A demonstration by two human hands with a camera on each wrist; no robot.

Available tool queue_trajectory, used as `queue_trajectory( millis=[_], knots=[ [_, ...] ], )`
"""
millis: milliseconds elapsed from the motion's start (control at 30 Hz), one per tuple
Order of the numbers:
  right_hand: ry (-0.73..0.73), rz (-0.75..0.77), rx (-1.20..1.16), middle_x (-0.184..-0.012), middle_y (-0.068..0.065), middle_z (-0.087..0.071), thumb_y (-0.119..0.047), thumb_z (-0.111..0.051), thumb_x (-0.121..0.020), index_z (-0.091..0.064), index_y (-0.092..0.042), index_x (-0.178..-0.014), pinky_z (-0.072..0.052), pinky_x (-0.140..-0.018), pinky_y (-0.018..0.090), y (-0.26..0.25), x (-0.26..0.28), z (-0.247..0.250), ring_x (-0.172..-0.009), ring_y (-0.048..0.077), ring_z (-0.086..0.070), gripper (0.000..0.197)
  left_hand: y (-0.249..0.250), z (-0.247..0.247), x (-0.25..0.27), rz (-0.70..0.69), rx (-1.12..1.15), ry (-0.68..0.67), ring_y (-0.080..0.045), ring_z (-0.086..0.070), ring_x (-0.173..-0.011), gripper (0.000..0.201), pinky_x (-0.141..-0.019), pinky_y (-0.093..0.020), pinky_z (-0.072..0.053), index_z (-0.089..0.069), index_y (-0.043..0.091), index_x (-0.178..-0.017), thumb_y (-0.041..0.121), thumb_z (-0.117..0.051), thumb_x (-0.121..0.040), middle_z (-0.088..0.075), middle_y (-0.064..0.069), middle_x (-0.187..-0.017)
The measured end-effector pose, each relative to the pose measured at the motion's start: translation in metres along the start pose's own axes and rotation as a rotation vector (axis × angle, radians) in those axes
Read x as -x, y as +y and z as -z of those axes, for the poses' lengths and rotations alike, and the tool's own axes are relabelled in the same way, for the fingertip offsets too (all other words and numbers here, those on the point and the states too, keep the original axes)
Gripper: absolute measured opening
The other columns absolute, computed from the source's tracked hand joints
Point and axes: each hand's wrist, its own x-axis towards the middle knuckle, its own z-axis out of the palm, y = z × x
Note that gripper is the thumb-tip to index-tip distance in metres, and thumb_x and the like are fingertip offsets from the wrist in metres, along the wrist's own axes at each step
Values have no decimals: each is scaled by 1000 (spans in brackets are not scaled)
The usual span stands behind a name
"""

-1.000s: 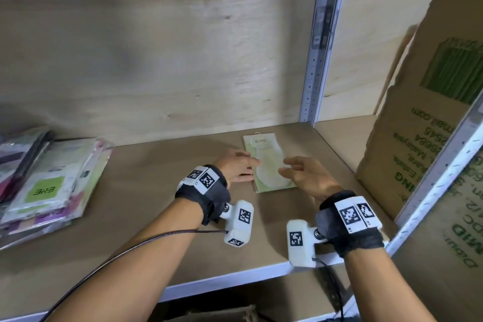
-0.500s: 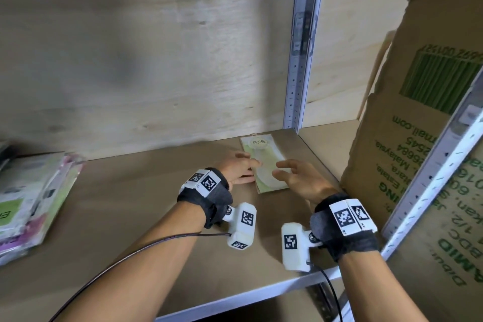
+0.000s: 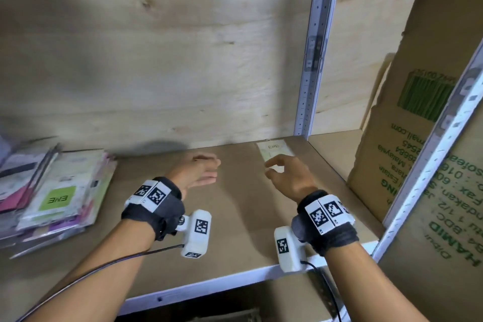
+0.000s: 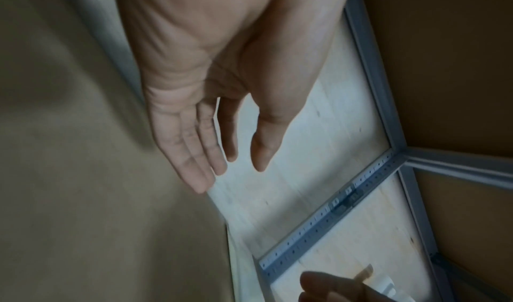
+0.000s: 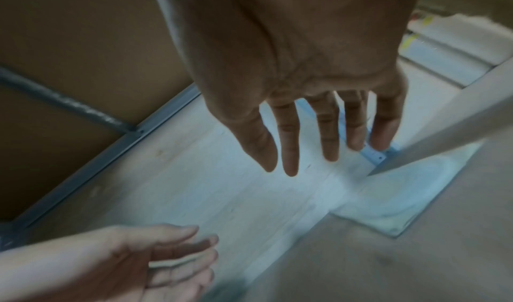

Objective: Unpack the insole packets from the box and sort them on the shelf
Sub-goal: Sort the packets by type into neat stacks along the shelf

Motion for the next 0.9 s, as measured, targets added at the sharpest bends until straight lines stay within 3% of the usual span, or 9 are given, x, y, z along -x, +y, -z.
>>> queue_trajectory(
  millis=[100,167,267,533,667,733,800,867,900],
  knots=[
    [-108,110,-91,-93,-6,-70,-19,-66,-89,-72,-20,-102,-49,-70,14,-29,21,-28,-82,7,-64,15,7,54,31,-53,20,60,-23,-76,-90,16,-70,-25,-61,-72,14,-103,22,-73,-89,-78,-8,-99],
    [-196,107,-175,-77,-1,-70,-11,-67,-86,-72,-14,-95,-45,-54,13,-47,34,-50,-64,10,-63,11,9,90,51,-91,28,126,-22,-77,-88,22,-71,-24,-60,-71,13,-104,29,-73,-90,-78,-8,-95],
    [-305,95,-255,-71,6,-68,-5,-65,-88,-69,-11,-87,-43,-49,22,-72,42,-83,-57,16,-62,8,5,138,75,-133,39,260,-20,-75,-77,19,-65,-19,-59,-71,9,-100,26,-67,-94,-77,-11,-90],
    [-482,174,-203,-66,5,-65,-10,-60,-93,-62,-11,-85,-38,-42,22,-160,18,-181,-49,13,-58,9,4,238,109,-123,116,459,-20,-70,-80,19,-68,-23,-58,-70,9,-97,26,-60,-98,-74,-9,-91],
    [-551,86,-225,-71,7,-59,-22,-62,-95,-52,-12,-85,-42,-44,21,-206,5,-235,-53,18,-53,17,-7,275,120,-45,152,544,-18,-69,-75,16,-60,-22,-59,-70,9,-95,23,-63,-96,-75,-7,-82],
    [-591,34,-213,-68,10,-50,-37,-66,-92,-47,-10,-83,-47,-53,31,-226,1,-258,-57,24,-48,34,-13,287,124,-15,165,569,-16,-65,-62,15,-54,-22,-57,-70,8,-88,19,-64,-96,-71,-5,-67],
    [-600,62,-36,-69,13,-53,-56,-65,-86,-47,-8,-86,-51,-68,40,-242,-1,-277,-65,28,-55,52,-18,296,128,-10,130,575,-15,-62,-53,20,-50,-22,-56,-69,7,-81,18,-62,-96,-68,-5,-62],
    [-573,92,99,-94,18,-64,-67,-63,-80,-49,-6,-112,-49,-77,38,-250,-2,-292,-92,33,-67,70,-23,301,132,-4,74,581,-16,-63,-52,24,-53,-25,-57,-70,6,-80,20,-60,-97,-70,-7,-65],
    [-553,87,125,-111,18,-64,-70,-63,-78,-46,-3,-128,-47,-79,36,-250,-3,-296,-104,33,-65,85,-25,303,134,-5,55,584,-17,-64,-53,25,-54,-26,-57,-70,5,-80,21,-60,-97,-71,-7,-65]
  ],
)
